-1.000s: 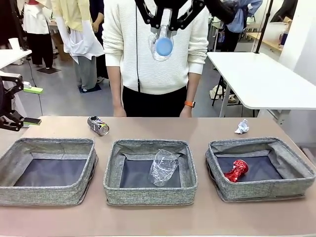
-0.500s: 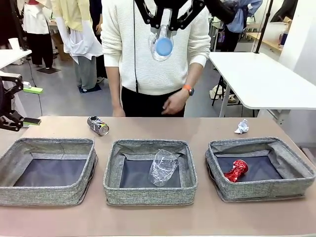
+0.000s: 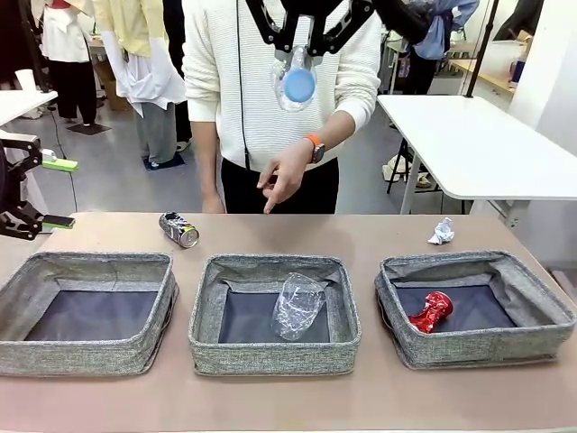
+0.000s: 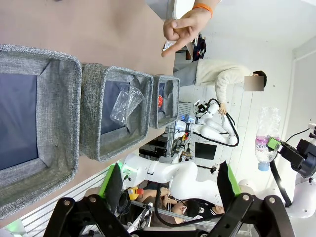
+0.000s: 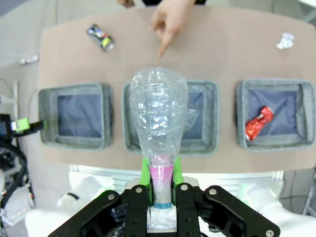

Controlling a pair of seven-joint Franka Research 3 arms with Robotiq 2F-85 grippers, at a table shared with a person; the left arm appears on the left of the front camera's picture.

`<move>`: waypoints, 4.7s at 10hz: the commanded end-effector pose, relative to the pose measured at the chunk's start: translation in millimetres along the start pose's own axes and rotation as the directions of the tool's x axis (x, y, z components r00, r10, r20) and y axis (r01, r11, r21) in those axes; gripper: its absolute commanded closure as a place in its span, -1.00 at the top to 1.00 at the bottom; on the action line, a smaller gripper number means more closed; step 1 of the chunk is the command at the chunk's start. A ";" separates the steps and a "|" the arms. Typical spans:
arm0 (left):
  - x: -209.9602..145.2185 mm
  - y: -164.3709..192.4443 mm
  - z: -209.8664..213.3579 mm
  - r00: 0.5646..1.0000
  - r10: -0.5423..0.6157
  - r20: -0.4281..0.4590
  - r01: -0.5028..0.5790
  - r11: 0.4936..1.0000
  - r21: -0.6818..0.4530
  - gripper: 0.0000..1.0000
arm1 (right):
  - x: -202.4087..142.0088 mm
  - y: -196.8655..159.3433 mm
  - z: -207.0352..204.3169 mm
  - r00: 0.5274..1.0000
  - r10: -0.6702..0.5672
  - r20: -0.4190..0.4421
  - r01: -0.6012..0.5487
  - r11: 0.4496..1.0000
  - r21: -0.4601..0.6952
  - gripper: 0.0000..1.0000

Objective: Sort the waste into the appropriate baskets.
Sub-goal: Place the picked waste into the Fabric basket indicated by the person.

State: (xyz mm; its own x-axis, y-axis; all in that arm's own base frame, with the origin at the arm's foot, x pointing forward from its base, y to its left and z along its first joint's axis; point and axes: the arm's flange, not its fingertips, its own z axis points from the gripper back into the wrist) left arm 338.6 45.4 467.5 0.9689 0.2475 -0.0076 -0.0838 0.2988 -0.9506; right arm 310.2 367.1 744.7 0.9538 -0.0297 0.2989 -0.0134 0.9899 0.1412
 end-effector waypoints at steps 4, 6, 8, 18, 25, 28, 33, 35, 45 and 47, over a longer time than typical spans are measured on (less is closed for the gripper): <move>-1.5 1.6 2.6 1.000 -0.019 -0.012 0.019 1.000 0.002 1.00 | -1.6 -0.5 2.5 1.000 -0.007 0.003 0.007 1.000 0.017 -0.65; -1.5 1.6 2.6 1.000 -0.019 -0.012 0.019 1.000 0.002 1.00 | -1.6 -0.5 2.5 1.000 -0.007 0.003 0.007 1.000 0.017 -0.65; -1.5 1.6 2.6 1.000 -0.019 -0.012 0.019 1.000 0.002 1.00 | 0.0 0.0 0.0 1.000 0.000 0.000 0.000 1.000 0.000 -0.65; -1.5 1.6 2.6 1.000 -0.019 -0.012 0.019 1.000 0.002 1.00 | -91.5 -5.3 -244.8 0.904 0.349 -0.247 -0.280 0.920 0.276 -0.65; -1.5 1.6 2.6 1.000 -0.019 -0.012 0.019 1.000 0.002 1.00 | -86.1 -11.8 -260.0 0.946 0.275 -0.169 -0.226 0.939 0.260 0.55; -1.5 1.6 2.6 1.000 -0.019 -0.012 0.019 1.000 0.002 1.00 | -86.0 -12.9 -259.0 0.958 0.243 -0.154 -0.203 0.951 0.234 0.62; -1.5 1.6 2.6 1.000 -0.019 -0.012 0.019 1.000 0.002 1.00 | -85.5 -14.5 -258.2 0.964 0.226 -0.140 -0.189 0.954 0.234 1.00; -1.5 1.6 2.6 1.000 -0.019 -0.012 0.019 1.000 0.002 1.00 | -84.6 -15.5 -256.6 0.965 0.223 -0.138 -0.186 0.953 0.240 1.00; -1.5 1.6 2.6 1.000 -0.019 -0.012 0.019 1.000 0.002 1.00 | -36.3 -200.7 -102.1 0.921 -0.022 -0.389 0.351 0.481 0.803 1.00; -1.5 1.6 2.6 1.000 -0.019 -0.012 0.019 1.000 0.002 1.00 | -48.4 -267.6 -89.6 0.905 -0.168 -0.390 0.424 0.426 0.799 1.00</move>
State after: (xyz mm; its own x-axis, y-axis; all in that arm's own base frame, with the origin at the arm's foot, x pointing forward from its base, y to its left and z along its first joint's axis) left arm 338.5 46.0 467.8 0.9685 0.2490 -0.0072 -0.0838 0.2987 -0.9507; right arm 306.9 138.2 615.6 0.9902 -0.0694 -0.1212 0.1375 0.3339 0.9325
